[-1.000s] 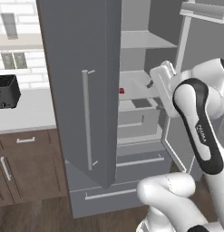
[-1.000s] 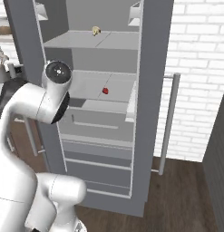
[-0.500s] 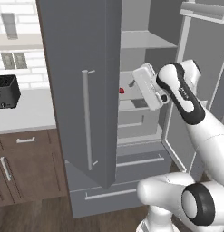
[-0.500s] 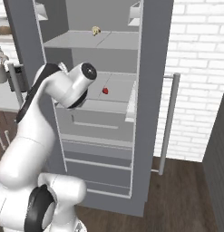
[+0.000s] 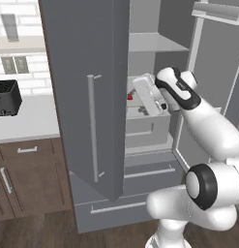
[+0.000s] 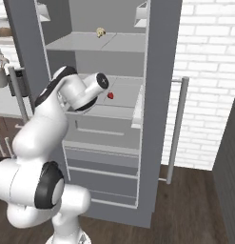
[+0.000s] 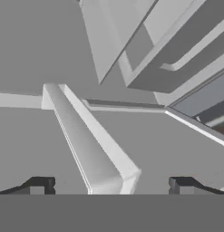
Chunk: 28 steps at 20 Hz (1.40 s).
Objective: Take the strawberry from the fridge and place it on top of the pancake, located on the dining counter.
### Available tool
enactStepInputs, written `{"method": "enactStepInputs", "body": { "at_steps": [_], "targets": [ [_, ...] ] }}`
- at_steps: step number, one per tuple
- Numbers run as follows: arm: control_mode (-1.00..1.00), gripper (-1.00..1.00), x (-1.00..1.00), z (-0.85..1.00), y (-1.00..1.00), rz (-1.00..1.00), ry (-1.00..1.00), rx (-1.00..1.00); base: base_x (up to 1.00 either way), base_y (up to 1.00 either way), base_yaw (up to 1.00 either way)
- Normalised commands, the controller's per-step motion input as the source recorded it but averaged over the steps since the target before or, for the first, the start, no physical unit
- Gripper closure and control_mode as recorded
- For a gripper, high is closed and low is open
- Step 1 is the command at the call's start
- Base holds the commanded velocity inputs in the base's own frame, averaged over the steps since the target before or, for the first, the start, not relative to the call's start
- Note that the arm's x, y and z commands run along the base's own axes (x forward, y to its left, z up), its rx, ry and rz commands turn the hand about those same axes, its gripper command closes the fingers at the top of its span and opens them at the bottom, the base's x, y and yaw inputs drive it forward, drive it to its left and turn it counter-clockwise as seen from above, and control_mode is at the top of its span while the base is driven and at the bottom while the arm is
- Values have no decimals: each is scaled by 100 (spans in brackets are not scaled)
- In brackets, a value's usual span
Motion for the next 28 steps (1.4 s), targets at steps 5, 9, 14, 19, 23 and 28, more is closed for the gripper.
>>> {"method": "enactStepInputs", "body": {
  "at_steps": [5,9,14,19,23,28],
  "targets": [
    [-100,-100,35,-23,48,2,-10,0,0,0,0],
    [-100,-100,10,-9,37,3,-2,1,0,0,0],
    [-100,-100,-4,-9,35,2,0,6,0,0,0],
    [-100,-100,-15,-10,66,5,4,6,0,0,0],
    [-100,-100,-19,-5,90,3,5,2,0,0,0],
    [-100,-100,-18,0,98,0,9,1,0,0,0]
  ]
}}
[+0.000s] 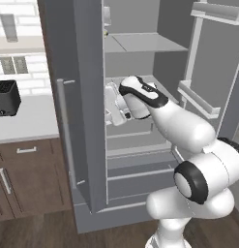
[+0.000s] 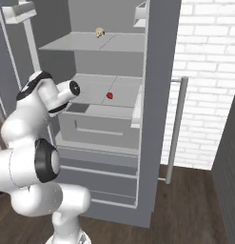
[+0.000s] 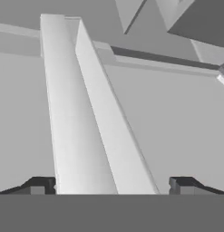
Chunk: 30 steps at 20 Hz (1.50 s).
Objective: Take the strawberry from the fridge and place it on top of the pancake, located on the dining counter.
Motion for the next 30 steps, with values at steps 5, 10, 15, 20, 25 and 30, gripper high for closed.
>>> {"method": "enactStepInputs", "body": {
  "at_steps": [5,10,15,20,25,30],
  "targets": [
    [-100,-100,-17,0,99,0,8,0,0,0,0],
    [-100,-100,-23,0,66,0,6,1,0,0,0],
    [-100,-100,-9,0,30,0,9,1,0,0,0],
    [-100,-100,-1,1,-15,0,4,0,0,0,0],
    [-100,-100,-5,6,-25,0,0,-9,0,0,0],
    [-100,-100,-7,11,-43,0,0,-21,0,0,0]
  ]
}}
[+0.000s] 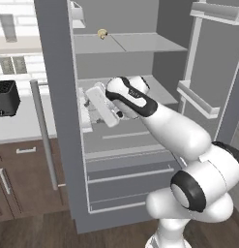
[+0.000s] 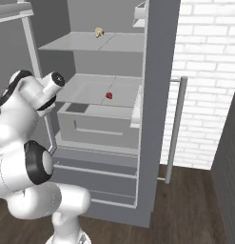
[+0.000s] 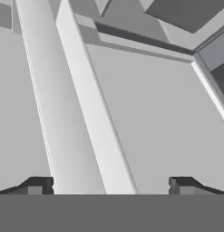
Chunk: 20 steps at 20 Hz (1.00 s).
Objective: Take the strawberry from the fridge and place it on top of the pancake, located on the dining counter.
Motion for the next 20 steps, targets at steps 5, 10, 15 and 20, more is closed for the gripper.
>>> {"method": "enactStepInputs", "body": {
  "at_steps": [5,10,15,20],
  "targets": [
    [-100,-100,0,28,-29,0,0,-17,0,0,0],
    [-100,-100,0,15,-22,0,0,-8,0,0,0],
    [-100,-100,-5,0,-9,0,0,15,0,0,0],
    [-100,-100,-15,-5,6,1,3,21,0,0,0]
  ]
}}
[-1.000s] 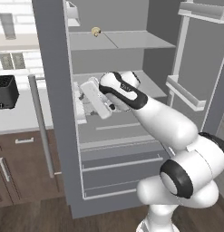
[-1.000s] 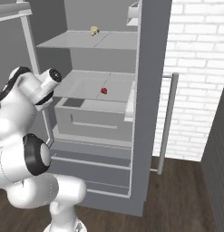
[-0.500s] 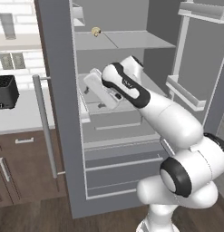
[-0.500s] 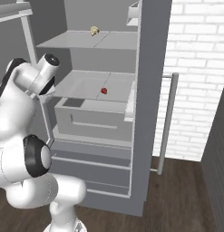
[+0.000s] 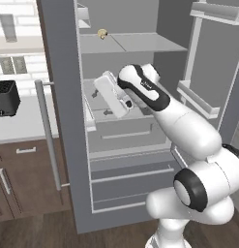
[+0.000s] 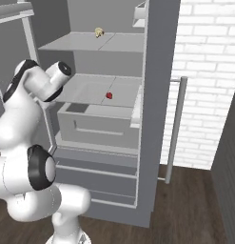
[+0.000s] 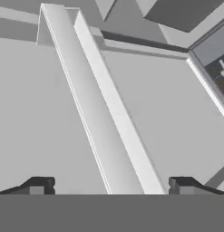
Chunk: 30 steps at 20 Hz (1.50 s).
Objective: Take the strawberry from the fridge and place it on top of the pancake, located on the dining counter.
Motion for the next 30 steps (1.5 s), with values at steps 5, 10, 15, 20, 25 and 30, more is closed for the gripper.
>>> {"method": "enactStepInputs", "body": {
  "at_steps": [5,10,15,20,25,30],
  "targets": [
    [-100,-100,-4,-43,16,-1,13,5,0,0,0],
    [-100,-100,-2,-38,-38,-7,7,1,0,0,0],
    [-100,-100,0,-17,0,-4,1,4,0,0,0],
    [-100,-100,0,-7,71,0,0,6,0,0,0],
    [-100,-100,0,-16,50,0,0,9,0,0,0],
    [-100,-100,-3,-13,34,1,1,7,0,0,0]
  ]
}}
